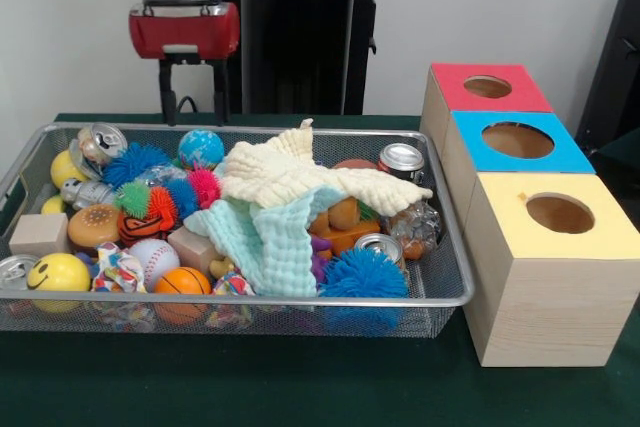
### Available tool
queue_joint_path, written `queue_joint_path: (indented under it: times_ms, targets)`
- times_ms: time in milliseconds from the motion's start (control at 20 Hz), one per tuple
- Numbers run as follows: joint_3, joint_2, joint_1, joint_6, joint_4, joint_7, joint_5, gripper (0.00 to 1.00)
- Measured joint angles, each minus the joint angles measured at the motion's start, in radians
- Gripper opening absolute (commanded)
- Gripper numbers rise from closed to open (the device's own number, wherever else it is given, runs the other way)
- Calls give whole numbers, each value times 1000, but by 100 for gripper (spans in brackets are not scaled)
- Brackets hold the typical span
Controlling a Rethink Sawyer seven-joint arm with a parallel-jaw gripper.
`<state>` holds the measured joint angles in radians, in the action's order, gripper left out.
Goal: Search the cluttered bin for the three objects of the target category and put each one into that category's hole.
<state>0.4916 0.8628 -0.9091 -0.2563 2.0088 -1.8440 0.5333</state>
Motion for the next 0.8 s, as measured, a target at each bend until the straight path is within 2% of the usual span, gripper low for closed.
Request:
queue_joint_path:
  times_ms: [150, 800]
  targets:
    - [0, -8, -13, 0, -18, 0, 32, 100]
    - [0, -132, -77, 0, -101, 0, 178, 100]
